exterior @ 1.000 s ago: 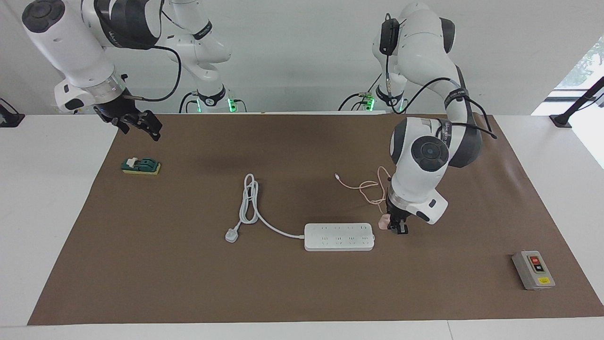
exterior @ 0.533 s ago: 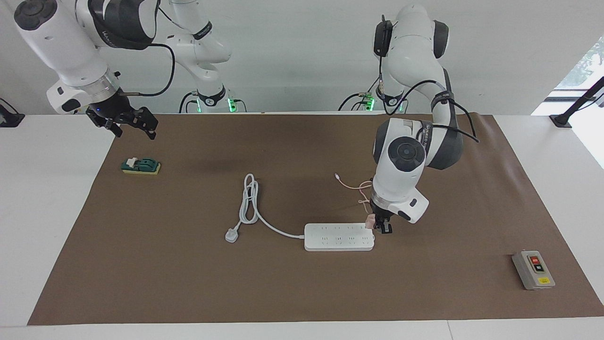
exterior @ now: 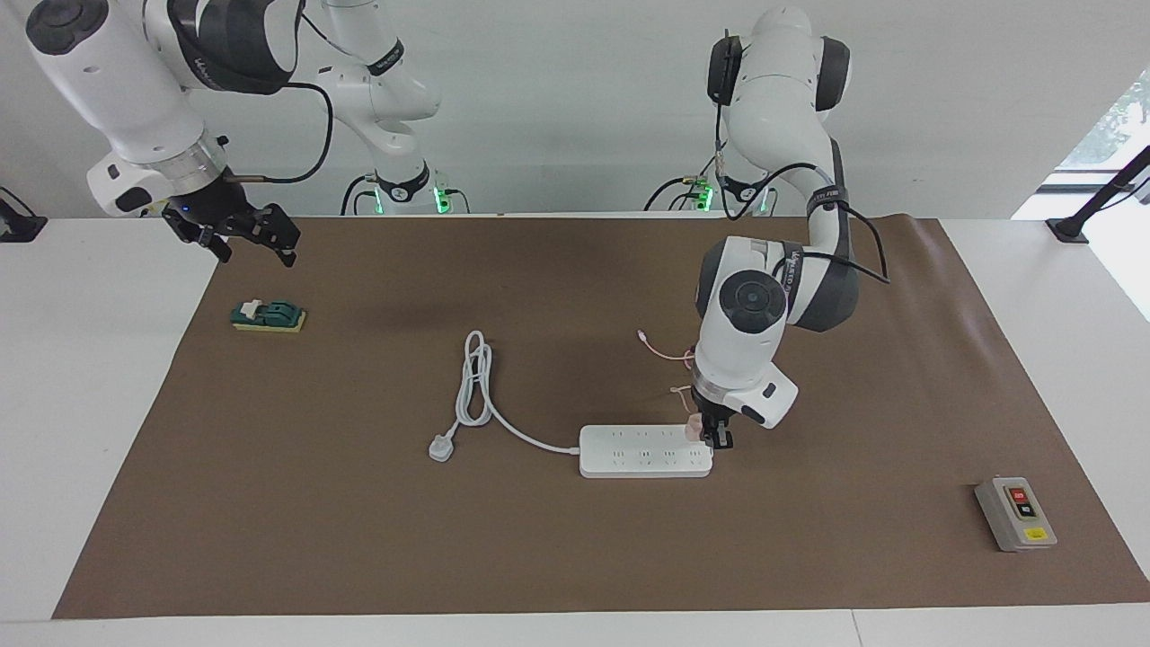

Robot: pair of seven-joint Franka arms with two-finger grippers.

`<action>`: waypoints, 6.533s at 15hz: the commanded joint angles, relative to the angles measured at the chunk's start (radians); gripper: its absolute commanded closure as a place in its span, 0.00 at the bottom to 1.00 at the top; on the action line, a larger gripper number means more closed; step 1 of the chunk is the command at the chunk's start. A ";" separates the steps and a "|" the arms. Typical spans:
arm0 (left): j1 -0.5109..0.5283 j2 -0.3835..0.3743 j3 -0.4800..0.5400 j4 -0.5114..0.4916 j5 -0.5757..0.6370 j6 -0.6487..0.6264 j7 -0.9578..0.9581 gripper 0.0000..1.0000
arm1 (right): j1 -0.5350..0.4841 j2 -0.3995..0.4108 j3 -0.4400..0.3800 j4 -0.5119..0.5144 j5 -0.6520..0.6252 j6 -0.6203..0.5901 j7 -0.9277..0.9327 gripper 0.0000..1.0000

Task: Plug charger into power strip
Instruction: 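Move the charger with the left gripper to the power strip's end, then push the charger plug into the strip socket with the left gripper, then open the left gripper and lift it away from the charger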

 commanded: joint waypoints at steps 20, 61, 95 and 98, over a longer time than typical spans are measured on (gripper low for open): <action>-0.021 -0.079 0.010 -0.159 0.022 0.101 0.037 1.00 | -0.003 -0.008 0.008 0.050 -0.011 -0.070 -0.018 0.00; -0.043 -0.099 0.007 -0.254 0.022 0.203 0.097 1.00 | -0.003 -0.014 0.008 0.048 -0.013 -0.070 -0.018 0.00; 0.141 -0.447 0.016 -0.176 0.021 -0.120 0.817 0.00 | -0.003 -0.014 0.008 0.048 -0.013 -0.070 -0.018 0.00; 0.215 -0.520 0.017 -0.177 0.025 -0.189 1.122 0.00 | -0.003 -0.014 0.008 0.050 -0.013 -0.070 -0.018 0.00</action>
